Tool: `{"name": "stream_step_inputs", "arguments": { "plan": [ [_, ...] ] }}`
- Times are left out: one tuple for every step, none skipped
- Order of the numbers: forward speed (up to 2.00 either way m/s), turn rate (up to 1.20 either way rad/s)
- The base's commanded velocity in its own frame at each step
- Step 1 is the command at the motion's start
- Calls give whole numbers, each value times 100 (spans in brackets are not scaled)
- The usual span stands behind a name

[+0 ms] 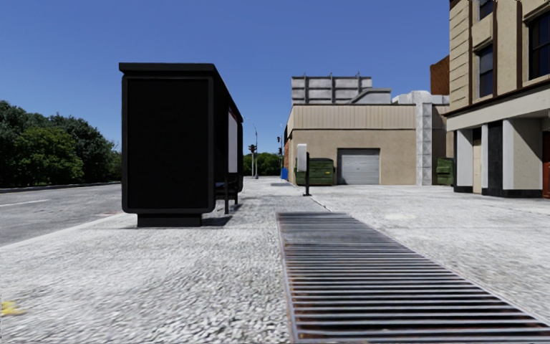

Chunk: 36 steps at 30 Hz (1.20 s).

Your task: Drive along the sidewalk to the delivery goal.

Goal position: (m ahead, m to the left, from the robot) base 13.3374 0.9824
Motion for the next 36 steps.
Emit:
{"name": "stream_step_inputs", "arguments": {
  "plan": [
    [200,0],
    [200,0],
    [200,0],
    [200,0],
    [200,0],
    [200,0],
    [200,0],
    [200,0],
    [200,0],
    [200,0],
    [200,0],
    [200,0],
    [200,0],
    [200,0],
    [200,0],
    [200,0],
    [200,0],
    [200,0],
    [200,0],
    [200,0],
    [200,0],
    [200,0],
    [200,0],
    [200,0],
    [200,0],
    [200,0],
    [200,0],
    [200,0],
    [200,0],
    [200,0],
    [200,0],
    [200,0],
    [200,0],
    [200,0],
    [200,0],
    [200,0]
  ]
}}
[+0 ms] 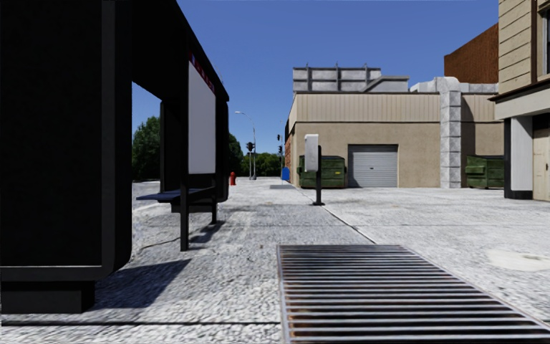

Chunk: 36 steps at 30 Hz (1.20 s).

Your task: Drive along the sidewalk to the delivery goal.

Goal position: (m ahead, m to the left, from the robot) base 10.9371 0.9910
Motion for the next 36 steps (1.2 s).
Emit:
{"name": "stream_step_inputs", "arguments": {
  "plan": [
    [200,0],
    [200,0],
    [200,0],
    [200,0],
    [200,0],
    [200,0],
    [200,0],
    [200,0],
    [200,0],
    [200,0],
    [200,0],
    [200,0],
    [200,0],
    [200,0],
    [200,0],
    [200,0],
    [200,0],
    [200,0],
    [200,0],
    [200,0],
    [200,0],
    [200,0],
    [200,0],
    [200,0],
    [200,0],
    [200,0],
    [200,0],
    [200,0],
    [200,0],
    [200,0],
    [200,0],
    [200,0],
    [200,0],
    [200,0],
    [200,0],
    [200,0]
  ]
}}
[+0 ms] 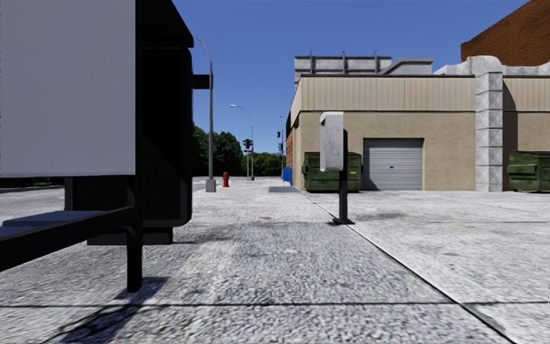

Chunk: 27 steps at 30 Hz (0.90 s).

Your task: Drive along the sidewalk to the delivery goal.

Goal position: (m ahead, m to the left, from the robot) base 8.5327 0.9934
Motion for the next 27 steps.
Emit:
{"name": "stream_step_inputs", "arguments": {
  "plan": [
    [200,0],
    [200,0],
    [200,0],
    [200,0],
    [200,0],
    [200,0],
    [200,5],
    [200,5],
    [200,7],
    [200,8],
    [200,9],
    [200,9],
    [200,9],
    [200,9],
    [200,11],
    [200,15],
    [200,18],
    [200,20],
    [200,20],
    [200,20],
    [200,21],
    [200,22],
    [200,23],
    [200,25],
    [200,25],
    [200,29],
    [200,29]
  ]
}}
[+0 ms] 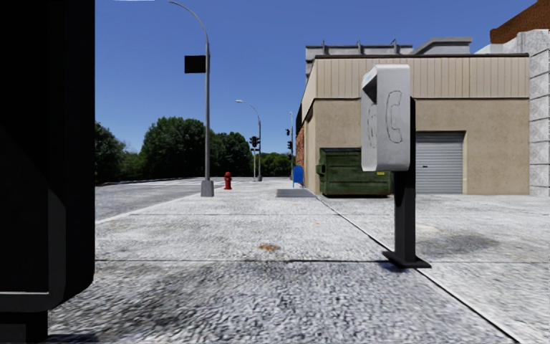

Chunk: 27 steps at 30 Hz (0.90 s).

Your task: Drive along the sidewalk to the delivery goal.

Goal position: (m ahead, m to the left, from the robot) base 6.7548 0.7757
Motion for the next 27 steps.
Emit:
{"name": "stream_step_inputs", "arguments": {
  "plan": [
    [200,33],
    [200,34],
    [200,34],
    [200,34],
    [200,34],
    [200,34],
    [200,20],
    [200,20],
    [200,18],
    [200,7],
    [200,7],
    [200,0],
    [200,0],
    [200,0],
    [200,0],
    [200,0],
    [200,0],
    [200,0],
    [200,0],
    [200,0],
    [200,0],
    [200,0],
    [200,0],
    [200,0],
    [200,0],
    [200,0],
    [200,0]
  ]
}}
